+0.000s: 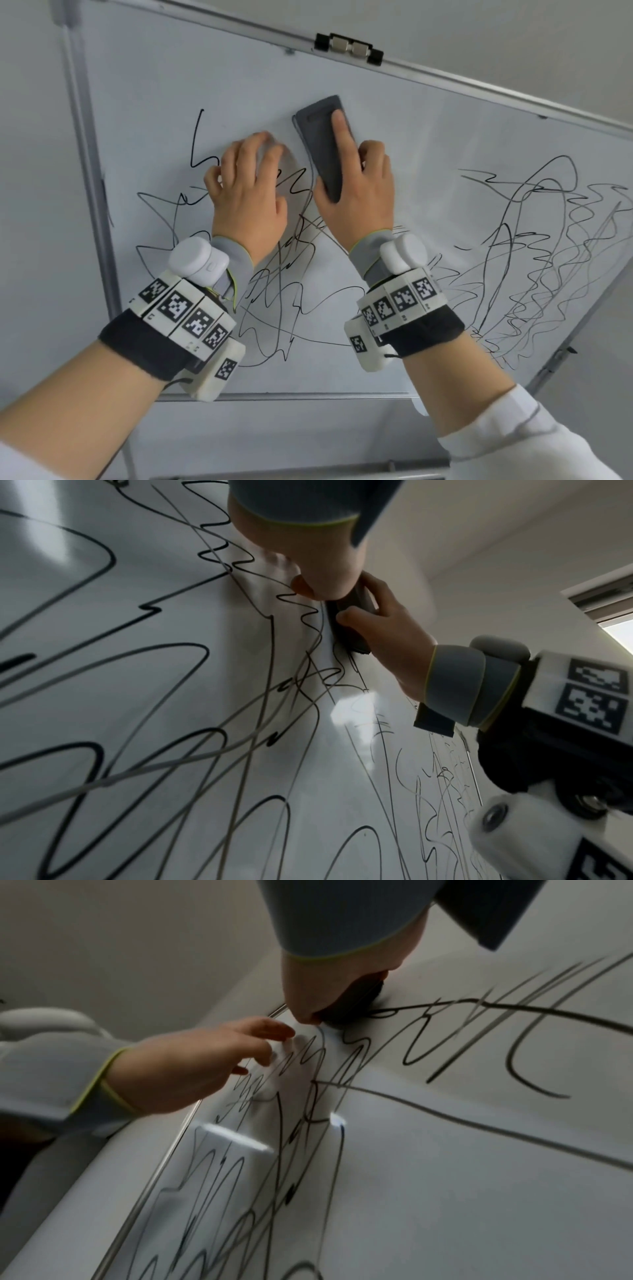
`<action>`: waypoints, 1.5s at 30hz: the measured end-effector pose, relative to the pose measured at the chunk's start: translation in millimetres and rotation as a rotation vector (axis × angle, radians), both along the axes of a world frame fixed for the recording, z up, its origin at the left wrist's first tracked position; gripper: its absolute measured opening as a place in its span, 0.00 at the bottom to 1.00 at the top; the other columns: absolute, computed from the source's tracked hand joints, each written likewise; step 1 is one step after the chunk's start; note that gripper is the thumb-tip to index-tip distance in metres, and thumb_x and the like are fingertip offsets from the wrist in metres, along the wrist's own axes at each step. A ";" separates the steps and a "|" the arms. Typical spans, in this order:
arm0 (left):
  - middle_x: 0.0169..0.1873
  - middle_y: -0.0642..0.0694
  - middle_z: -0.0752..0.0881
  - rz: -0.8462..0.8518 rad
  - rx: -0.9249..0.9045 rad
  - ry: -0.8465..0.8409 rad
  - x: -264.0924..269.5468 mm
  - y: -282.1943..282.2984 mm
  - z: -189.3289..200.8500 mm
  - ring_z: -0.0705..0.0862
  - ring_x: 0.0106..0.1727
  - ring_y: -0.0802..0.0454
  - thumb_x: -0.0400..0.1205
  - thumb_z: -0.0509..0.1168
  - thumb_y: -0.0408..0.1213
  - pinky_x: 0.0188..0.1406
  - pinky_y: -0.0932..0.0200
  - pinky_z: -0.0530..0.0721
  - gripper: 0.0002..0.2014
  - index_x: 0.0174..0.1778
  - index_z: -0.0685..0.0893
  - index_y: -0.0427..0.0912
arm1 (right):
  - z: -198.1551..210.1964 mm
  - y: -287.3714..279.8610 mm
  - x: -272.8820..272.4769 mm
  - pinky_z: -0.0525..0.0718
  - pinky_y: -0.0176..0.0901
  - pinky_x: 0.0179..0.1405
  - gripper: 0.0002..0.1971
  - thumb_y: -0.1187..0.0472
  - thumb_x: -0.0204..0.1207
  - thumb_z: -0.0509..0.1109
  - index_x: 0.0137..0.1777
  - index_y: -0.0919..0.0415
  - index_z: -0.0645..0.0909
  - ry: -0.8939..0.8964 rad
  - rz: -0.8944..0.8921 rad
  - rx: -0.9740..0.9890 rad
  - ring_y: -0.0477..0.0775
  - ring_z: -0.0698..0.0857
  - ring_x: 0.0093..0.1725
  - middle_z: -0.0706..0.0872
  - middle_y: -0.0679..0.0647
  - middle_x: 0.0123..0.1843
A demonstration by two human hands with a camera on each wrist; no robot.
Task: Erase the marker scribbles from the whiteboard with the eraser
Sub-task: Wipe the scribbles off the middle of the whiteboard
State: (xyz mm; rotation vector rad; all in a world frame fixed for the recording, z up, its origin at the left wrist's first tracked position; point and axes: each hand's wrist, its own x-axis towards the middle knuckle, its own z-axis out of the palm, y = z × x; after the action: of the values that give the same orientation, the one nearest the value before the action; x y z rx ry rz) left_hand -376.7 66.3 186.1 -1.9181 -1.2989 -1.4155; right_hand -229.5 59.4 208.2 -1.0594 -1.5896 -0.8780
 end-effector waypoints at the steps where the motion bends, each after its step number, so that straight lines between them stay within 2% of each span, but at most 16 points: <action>1: 0.72 0.44 0.69 0.005 -0.011 0.004 -0.9 0.4 0.0 0.64 0.71 0.41 0.66 0.59 0.28 0.62 0.40 0.64 0.31 0.68 0.73 0.45 | -4.5 1.1 -1.5 0.80 0.55 0.36 0.34 0.56 0.68 0.68 0.76 0.56 0.68 -0.042 0.000 -0.015 0.63 0.75 0.38 0.77 0.63 0.46; 4: 0.73 0.45 0.69 0.004 -0.011 0.012 -3.4 0.7 0.2 0.64 0.72 0.42 0.67 0.59 0.27 0.62 0.41 0.64 0.31 0.69 0.72 0.45 | -5.9 1.6 -0.7 0.79 0.56 0.35 0.33 0.55 0.69 0.67 0.76 0.52 0.65 -0.072 -0.027 -0.011 0.63 0.75 0.38 0.77 0.63 0.47; 9: 0.73 0.45 0.69 0.000 0.009 0.020 -4.9 2.4 -1.5 0.64 0.71 0.43 0.66 0.58 0.28 0.60 0.41 0.65 0.31 0.69 0.73 0.45 | 6.9 2.9 -1.5 0.80 0.53 0.41 0.32 0.57 0.68 0.68 0.75 0.62 0.71 0.060 -0.018 0.044 0.63 0.74 0.39 0.77 0.65 0.47; 14: 0.70 0.43 0.72 -0.002 0.035 -0.005 -4.9 6.1 -1.9 0.62 0.69 0.46 0.65 0.60 0.26 0.58 0.41 0.66 0.30 0.67 0.74 0.40 | -8.2 3.0 -11.9 0.79 0.54 0.36 0.33 0.56 0.66 0.69 0.74 0.57 0.73 -0.093 0.006 -0.047 0.62 0.74 0.38 0.78 0.64 0.46; 19: 0.70 0.45 0.73 0.010 0.055 0.019 -8.2 3.2 0.2 0.63 0.67 0.47 0.66 0.59 0.27 0.58 0.44 0.66 0.29 0.66 0.74 0.41 | 14.8 1.7 -5.0 0.80 0.53 0.40 0.33 0.58 0.67 0.68 0.75 0.60 0.72 0.036 -0.020 0.022 0.64 0.74 0.38 0.78 0.65 0.47; 21: 0.69 0.44 0.73 0.012 0.060 0.009 -9.5 2.3 0.7 0.63 0.66 0.47 0.66 0.55 0.29 0.58 0.44 0.66 0.28 0.65 0.74 0.40 | 19.8 2.2 -7.7 0.80 0.52 0.41 0.34 0.59 0.66 0.68 0.75 0.60 0.72 0.066 -0.023 0.032 0.64 0.74 0.38 0.77 0.65 0.47; 23: 0.68 0.44 0.74 0.021 0.065 -0.008 -9.2 1.1 1.7 0.63 0.65 0.46 0.65 0.51 0.32 0.58 0.46 0.66 0.28 0.64 0.75 0.40 | 12.5 1.2 -11.8 0.79 0.52 0.39 0.33 0.59 0.65 0.68 0.74 0.59 0.73 0.030 -0.002 0.027 0.64 0.75 0.38 0.78 0.65 0.45; 28: 0.65 0.42 0.75 0.009 0.061 -0.055 -11.4 -0.6 6.0 0.71 0.64 0.43 0.64 0.54 0.29 0.55 0.48 0.66 0.26 0.61 0.74 0.38 | -14.5 -2.6 -12.6 0.76 0.50 0.35 0.33 0.56 0.64 0.69 0.74 0.52 0.75 -0.100 -0.018 -0.065 0.63 0.75 0.38 0.79 0.63 0.46; 31: 0.65 0.43 0.75 0.022 0.063 -0.034 -15.0 -2.9 7.7 0.71 0.65 0.44 0.65 0.49 0.32 0.54 0.49 0.66 0.26 0.60 0.74 0.40 | 1.8 0.2 -2.3 0.78 0.52 0.35 0.32 0.56 0.66 0.68 0.74 0.53 0.74 -0.007 -0.023 -0.006 0.63 0.74 0.38 0.78 0.63 0.46; 33: 0.67 0.43 0.74 0.032 0.050 -0.027 -16.9 -3.0 8.8 0.70 0.66 0.44 0.65 0.47 0.34 0.55 0.48 0.67 0.29 0.63 0.74 0.40 | 9.0 1.7 2.7 0.78 0.51 0.37 0.32 0.56 0.67 0.67 0.75 0.55 0.73 0.044 -0.017 0.021 0.63 0.74 0.38 0.78 0.64 0.47; 37: 0.70 0.43 0.72 0.059 0.033 -0.014 -14.2 -2.9 11.7 0.68 0.68 0.43 0.67 0.54 0.31 0.59 0.44 0.67 0.30 0.70 0.72 0.42 | -16.0 1.6 0.4 0.77 0.52 0.36 0.33 0.55 0.66 0.66 0.75 0.51 0.73 -0.080 0.019 -0.044 0.63 0.74 0.39 0.78 0.63 0.48; 40: 0.70 0.42 0.71 0.069 0.026 -0.002 -8.7 -4.5 14.1 0.68 0.69 0.42 0.67 0.56 0.30 0.60 0.43 0.66 0.31 0.70 0.72 0.42 | -32.4 -0.6 8.8 0.76 0.53 0.37 0.34 0.54 0.66 0.66 0.75 0.45 0.67 -0.178 -0.004 -0.113 0.63 0.74 0.41 0.79 0.62 0.51; 42: 0.70 0.42 0.71 0.073 0.023 -0.001 -6.7 -5.2 14.9 0.67 0.68 0.42 0.68 0.55 0.30 0.59 0.43 0.66 0.30 0.70 0.72 0.42 | -26.3 -0.6 19.3 0.76 0.51 0.37 0.33 0.54 0.66 0.66 0.75 0.45 0.68 -0.119 -0.007 -0.076 0.63 0.74 0.41 0.78 0.62 0.50; 45: 0.68 0.40 0.72 0.080 0.028 -0.004 -6.5 -4.5 15.3 0.67 0.66 0.42 0.68 0.49 0.34 0.58 0.42 0.67 0.30 0.69 0.73 0.42 | -12.6 1.4 28.3 0.74 0.50 0.39 0.34 0.55 0.66 0.67 0.75 0.50 0.69 0.005 0.012 -0.003 0.63 0.75 0.41 0.77 0.62 0.49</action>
State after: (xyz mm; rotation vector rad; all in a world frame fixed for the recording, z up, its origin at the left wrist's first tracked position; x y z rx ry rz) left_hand -383.2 61.8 201.5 -1.8255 -1.3357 -1.3912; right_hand -201.2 60.7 195.6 -1.0523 -1.5919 -0.8639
